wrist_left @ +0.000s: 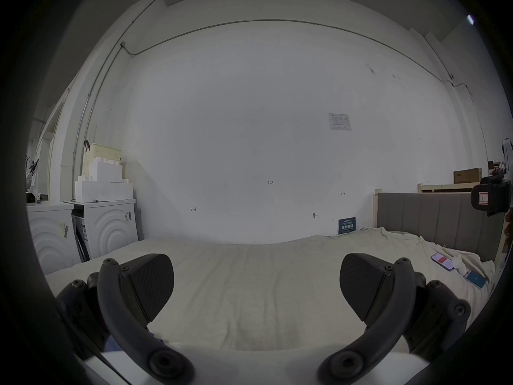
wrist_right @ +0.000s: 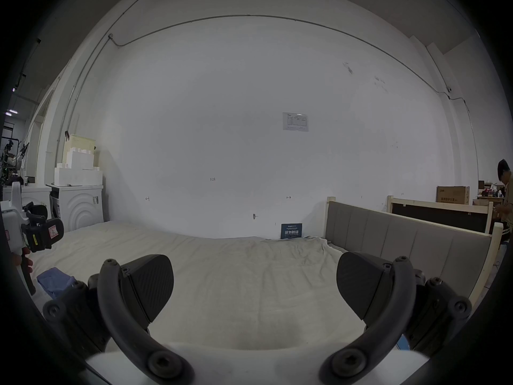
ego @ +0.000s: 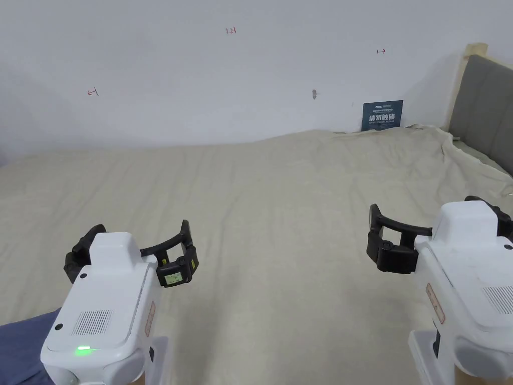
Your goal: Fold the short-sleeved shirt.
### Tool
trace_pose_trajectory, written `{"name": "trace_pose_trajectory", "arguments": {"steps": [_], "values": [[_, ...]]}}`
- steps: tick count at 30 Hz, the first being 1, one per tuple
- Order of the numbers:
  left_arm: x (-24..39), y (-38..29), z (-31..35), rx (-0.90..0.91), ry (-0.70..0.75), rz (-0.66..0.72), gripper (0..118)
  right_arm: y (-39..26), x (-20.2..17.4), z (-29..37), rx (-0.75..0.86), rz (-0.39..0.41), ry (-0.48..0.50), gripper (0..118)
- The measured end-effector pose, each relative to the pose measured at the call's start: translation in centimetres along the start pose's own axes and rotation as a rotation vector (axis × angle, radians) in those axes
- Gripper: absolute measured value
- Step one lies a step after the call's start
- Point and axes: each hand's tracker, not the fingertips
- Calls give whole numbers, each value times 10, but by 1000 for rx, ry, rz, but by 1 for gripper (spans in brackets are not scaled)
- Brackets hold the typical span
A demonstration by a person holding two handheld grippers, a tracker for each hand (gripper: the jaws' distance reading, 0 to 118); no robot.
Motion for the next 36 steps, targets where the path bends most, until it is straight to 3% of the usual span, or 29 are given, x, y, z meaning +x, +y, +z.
{"name": "trace_pose_trajectory", "arguments": {"steps": [26, 28, 31, 33, 36], "values": [[-1, 1, 1, 6, -2, 0, 118, 1, 3, 1, 3, -9, -19, 116], [-1, 1, 2, 3, -3, 2, 118, 4, 2, 1, -31, -41, -39, 116], [-2, 1, 3, 3, -7, 3, 118, 7, 4, 1, -79, -158, -101, 116], [-2, 1, 4, 4, -9, 5, 118, 13, 8, -3, -215, -231, -160, 116], [-4, 0, 4, 2, -7, 4, 118, 22, 12, -13, -416, -261, -238, 116]]}}
